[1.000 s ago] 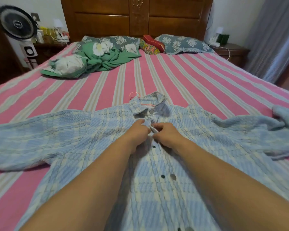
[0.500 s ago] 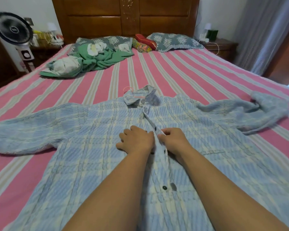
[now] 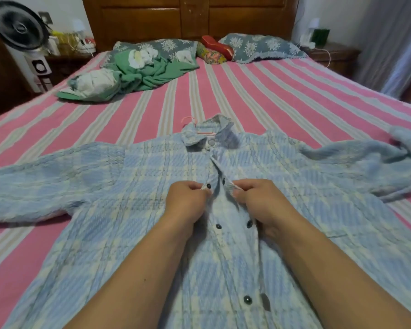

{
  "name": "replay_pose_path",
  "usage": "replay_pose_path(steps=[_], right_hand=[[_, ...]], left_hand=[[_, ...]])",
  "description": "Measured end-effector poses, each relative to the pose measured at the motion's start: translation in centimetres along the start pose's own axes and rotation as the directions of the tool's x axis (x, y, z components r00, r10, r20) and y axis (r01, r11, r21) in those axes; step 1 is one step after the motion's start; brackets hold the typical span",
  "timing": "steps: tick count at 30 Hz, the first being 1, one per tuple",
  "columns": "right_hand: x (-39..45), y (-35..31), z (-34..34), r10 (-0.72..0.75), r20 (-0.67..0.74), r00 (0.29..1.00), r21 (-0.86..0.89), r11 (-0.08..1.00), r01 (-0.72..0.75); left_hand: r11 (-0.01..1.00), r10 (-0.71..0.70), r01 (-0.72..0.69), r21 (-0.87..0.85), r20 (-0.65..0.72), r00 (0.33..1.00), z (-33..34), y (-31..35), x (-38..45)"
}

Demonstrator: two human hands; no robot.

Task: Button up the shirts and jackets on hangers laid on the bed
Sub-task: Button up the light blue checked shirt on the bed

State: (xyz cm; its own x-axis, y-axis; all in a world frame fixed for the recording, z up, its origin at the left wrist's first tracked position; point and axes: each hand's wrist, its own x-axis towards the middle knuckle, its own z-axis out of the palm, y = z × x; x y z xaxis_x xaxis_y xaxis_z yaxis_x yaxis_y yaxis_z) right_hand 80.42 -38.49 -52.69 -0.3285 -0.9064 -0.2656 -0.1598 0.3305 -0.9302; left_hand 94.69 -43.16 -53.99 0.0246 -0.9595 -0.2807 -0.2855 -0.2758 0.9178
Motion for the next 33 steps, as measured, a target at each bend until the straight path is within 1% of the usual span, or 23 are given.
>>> replay_pose_path(steps=[1, 3, 5, 7, 11, 14, 17, 20, 22, 24, 25, 27, 28, 33], right_hand=[[0.2, 0.2, 0.2, -0.011, 0.009, 1.000, -0.012, 1.000, 0.011], [0.2, 0.4, 1.1, -0.047, 0.010, 0.999, -0.097, 0.994, 0.047], [0.3, 0.6, 1.8, -0.081, -0.007, 0.997, -0.198, 0.977, 0.078], [0.2, 0.3, 2.1, -0.097, -0.015, 0.995, -0.263, 0.961, 0.090], [-0.2, 0.3, 2.1, -0.101, -0.001, 0.995, -0.277, 0.956, 0.096], [-0.2, 0.2, 2.2, -0.147, -0.002, 0.989, -0.309, 0.941, 0.139], [-0.4, 0.3, 2.4, -0.235, -0.005, 0.972, -0.429, 0.879, 0.210], [-0.4, 0.5, 2.8, -0.366, -0.019, 0.931, -0.599, 0.749, 0.282], [-0.2, 0.7, 3.2, -0.407, -0.019, 0.913, -0.643, 0.705, 0.300], [-0.2, 0.7, 3.5, -0.389, -0.037, 0.921, -0.624, 0.728, 0.283], [-0.1, 0.6, 3.6, -0.346, -0.067, 0.936, -0.578, 0.778, 0.246], [0.2, 0.6, 3.4, -0.228, -0.139, 0.964, -0.416, 0.897, 0.152], [0.3, 0.6, 3.3, -0.181, -0.155, 0.971, -0.348, 0.930, 0.117], [0.1, 0.5, 2.6, -0.059, -0.114, 0.992, -0.127, 0.991, 0.044]], left_hand=[[1.000, 0.005, -0.005, 0.009, -0.013, 1.000, 0.1, 0.0, -0.1], [1.000, 0.023, -0.022, 0.021, -0.033, 0.999, 0.2, -0.1, -0.3], [0.999, 0.036, -0.036, 0.020, -0.024, 0.999, 0.3, -0.4, -0.3], [0.999, 0.037, -0.036, 0.032, -0.020, 0.999, 0.4, -0.7, -0.1], [0.999, 0.038, -0.038, 0.024, -0.016, 0.999, 0.8, -1.0, 0.1], [0.999, 0.043, -0.043, 0.018, 0.003, 0.999, 0.9, -1.2, 0.3], [0.998, 0.061, -0.061, 0.002, 0.026, 0.998, 1.1, -1.5, 0.4], [0.996, 0.084, -0.084, -0.001, 0.018, 0.996, 1.3, -1.6, 0.5], [0.994, 0.106, -0.106, 0.014, -0.002, 0.994, 1.4, -1.6, 0.5], [0.993, 0.111, -0.109, 0.050, -0.040, 0.993, 1.7, -1.6, 0.7], [0.992, 0.104, -0.100, 0.073, -0.052, 0.993, 1.7, -1.6, 0.7], [0.991, 0.094, -0.087, 0.097, -0.064, 0.994, 1.8, -1.5, 0.8], [0.992, 0.090, -0.084, 0.095, -0.063, 0.994, 1.8, -1.6, 0.9], [0.991, 0.111, -0.108, 0.073, -0.044, 0.993, 1.7, -1.7, 0.7]])
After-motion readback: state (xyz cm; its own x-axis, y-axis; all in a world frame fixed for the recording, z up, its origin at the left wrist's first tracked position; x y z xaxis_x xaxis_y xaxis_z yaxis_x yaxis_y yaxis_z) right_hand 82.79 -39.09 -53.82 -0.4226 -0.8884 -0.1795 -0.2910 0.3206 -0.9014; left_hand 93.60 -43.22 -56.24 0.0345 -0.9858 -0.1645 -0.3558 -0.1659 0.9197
